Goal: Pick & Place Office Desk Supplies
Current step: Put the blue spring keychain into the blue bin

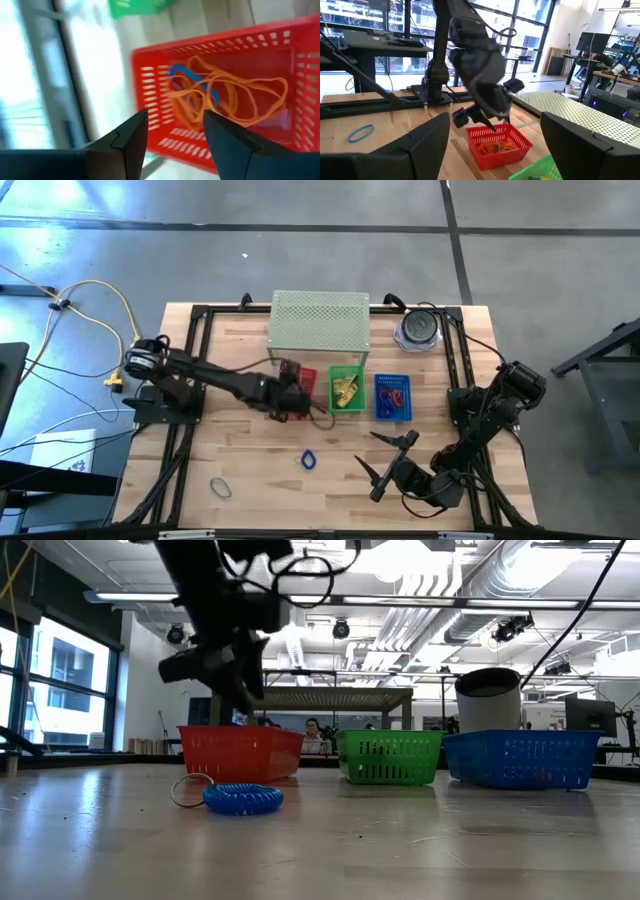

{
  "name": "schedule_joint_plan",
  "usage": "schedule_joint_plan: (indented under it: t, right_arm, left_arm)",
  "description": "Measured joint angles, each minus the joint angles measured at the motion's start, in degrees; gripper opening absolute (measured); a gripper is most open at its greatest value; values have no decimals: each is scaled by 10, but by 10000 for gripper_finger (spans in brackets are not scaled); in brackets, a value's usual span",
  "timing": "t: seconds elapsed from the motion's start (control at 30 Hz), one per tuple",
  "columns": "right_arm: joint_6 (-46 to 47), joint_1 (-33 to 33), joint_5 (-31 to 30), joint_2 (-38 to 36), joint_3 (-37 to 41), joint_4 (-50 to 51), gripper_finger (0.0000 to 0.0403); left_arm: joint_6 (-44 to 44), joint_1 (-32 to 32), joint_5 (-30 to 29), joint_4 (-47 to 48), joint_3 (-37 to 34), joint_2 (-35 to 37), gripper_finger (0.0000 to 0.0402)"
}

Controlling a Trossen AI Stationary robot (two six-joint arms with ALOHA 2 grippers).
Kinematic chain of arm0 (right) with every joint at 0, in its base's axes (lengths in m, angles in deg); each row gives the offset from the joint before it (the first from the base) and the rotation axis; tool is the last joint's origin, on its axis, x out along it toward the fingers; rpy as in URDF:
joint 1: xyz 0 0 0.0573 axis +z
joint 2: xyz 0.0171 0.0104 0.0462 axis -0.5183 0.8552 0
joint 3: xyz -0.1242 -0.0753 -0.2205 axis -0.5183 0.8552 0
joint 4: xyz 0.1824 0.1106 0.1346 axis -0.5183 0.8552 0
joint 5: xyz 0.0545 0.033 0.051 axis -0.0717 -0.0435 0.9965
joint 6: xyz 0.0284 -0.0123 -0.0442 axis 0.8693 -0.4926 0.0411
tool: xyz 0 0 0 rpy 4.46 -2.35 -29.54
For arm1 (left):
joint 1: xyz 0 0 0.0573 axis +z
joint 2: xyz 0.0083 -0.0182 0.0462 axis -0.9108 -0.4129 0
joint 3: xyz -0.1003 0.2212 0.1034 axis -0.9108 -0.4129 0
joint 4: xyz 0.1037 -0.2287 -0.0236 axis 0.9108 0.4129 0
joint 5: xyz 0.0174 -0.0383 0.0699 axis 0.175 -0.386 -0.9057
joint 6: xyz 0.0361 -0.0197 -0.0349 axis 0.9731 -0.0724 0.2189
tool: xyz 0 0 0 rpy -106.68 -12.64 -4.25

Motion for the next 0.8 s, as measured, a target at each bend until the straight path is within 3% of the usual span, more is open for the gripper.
schedule_joint_plan:
  t: [0.13, 0.23, 0.3, 0.37, 0.5, 0.67, 0.8]
  right_arm:
    - [0, 0, -1, 0, 0, 0, 302]
    - [0, 0, -1, 0, 0, 1, 302]
    - [0, 0, -1, 0, 0, 3, 302]
    - [0, 0, -2, 0, 0, 3, 302]
    - [4, 0, -3, 0, 0, 4, 302]
    - [21, 0, 0, 0, 0, 4, 302]
    - [23, 0, 11, 0, 0, 4, 302]
  left_arm:
    - [-14, -66, -81, -29, 2, 5, 179]
    - [-79, -132, -90, -53, 12, 9, 179]
    - [-108, -176, -46, -65, 20, 10, 179]
    - [-110, -207, 36, -67, 23, 12, 179]
    - [-189, -234, 148, -97, 24, 12, 179]
    - [-270, -224, 167, -134, 24, 10, 179]
    - [-396, -201, 172, -145, 24, 10, 179]
